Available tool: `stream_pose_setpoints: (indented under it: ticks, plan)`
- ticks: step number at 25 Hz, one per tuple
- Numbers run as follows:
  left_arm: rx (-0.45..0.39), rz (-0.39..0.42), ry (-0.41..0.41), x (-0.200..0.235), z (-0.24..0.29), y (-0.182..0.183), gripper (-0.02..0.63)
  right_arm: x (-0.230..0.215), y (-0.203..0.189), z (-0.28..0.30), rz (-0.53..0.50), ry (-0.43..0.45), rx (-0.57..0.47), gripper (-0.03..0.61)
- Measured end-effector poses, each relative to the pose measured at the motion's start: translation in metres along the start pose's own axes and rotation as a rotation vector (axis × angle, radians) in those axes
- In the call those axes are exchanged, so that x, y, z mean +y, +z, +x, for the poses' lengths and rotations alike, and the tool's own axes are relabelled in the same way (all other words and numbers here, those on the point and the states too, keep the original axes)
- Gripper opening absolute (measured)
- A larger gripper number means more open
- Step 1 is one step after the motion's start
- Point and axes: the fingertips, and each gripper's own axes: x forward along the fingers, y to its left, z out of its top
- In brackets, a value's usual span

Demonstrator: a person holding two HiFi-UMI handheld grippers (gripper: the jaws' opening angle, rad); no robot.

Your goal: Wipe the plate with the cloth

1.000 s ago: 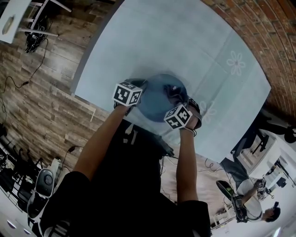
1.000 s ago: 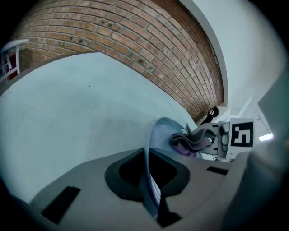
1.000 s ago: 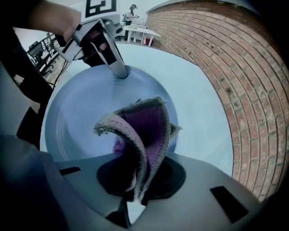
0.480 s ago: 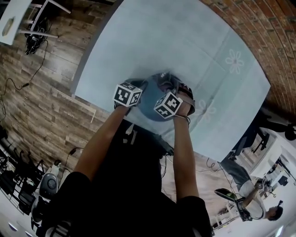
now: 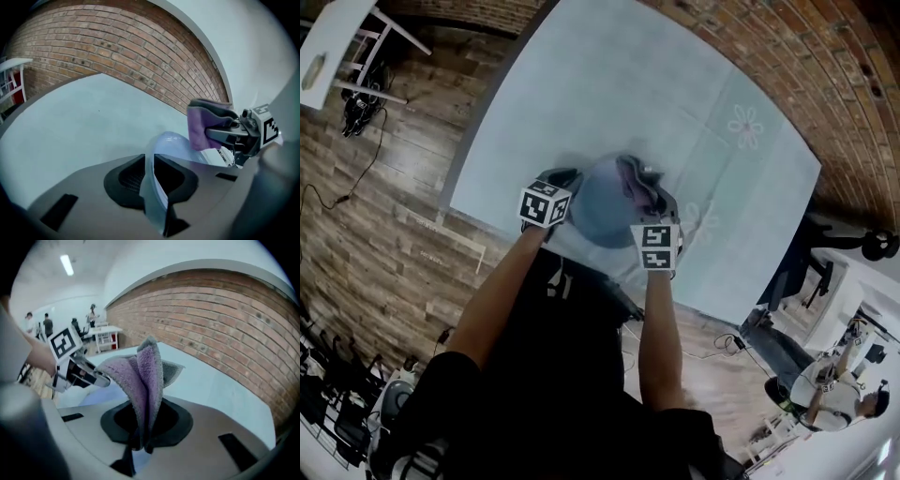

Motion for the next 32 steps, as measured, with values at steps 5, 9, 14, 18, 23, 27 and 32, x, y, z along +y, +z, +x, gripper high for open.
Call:
stream_pose_setpoints:
  ticks: [5, 9, 14, 18, 23, 27, 32]
  plan:
    - [-0.125, 0.071, 0.009, -0.014, -0.047, 0.029, 0.049, 0.003, 0.025, -0.059, 0.246, -0.037, -0.237, 0.061]
    - [-0.261, 0.162, -0.018, -0.048, -0.096, 0.051, 0.049, 0.017, 0.046, -0.110, 0.289, -0.077, -0.384, 0.063]
    - [-0.415, 0.230, -0.055, -0.088, -0.160, 0.064, 0.048, 0.042, 0.066, -0.164, 0.338, -0.107, -0.517, 0.063]
    - [-0.506, 0.307, -0.076, -0.118, -0.206, 0.067, 0.048, 0.061, 0.075, -0.197, 0.399, -0.120, -0.605, 0.063]
    - [-0.580, 0.406, -0.085, -0.141, -0.238, 0.066, 0.048, 0.080, 0.082, -0.226, 0.378, -0.166, -0.671, 0.063]
    - [-0.570, 0.419, -0.106, -0.147, -0.244, 0.051, 0.048, 0.094, 0.076, -0.233, 0.375, -0.169, -0.661, 0.063]
    - [-0.548, 0.445, -0.125, -0.154, -0.243, 0.046, 0.048, 0.098, 0.073, -0.233, 0.356, -0.172, -0.641, 0.063]
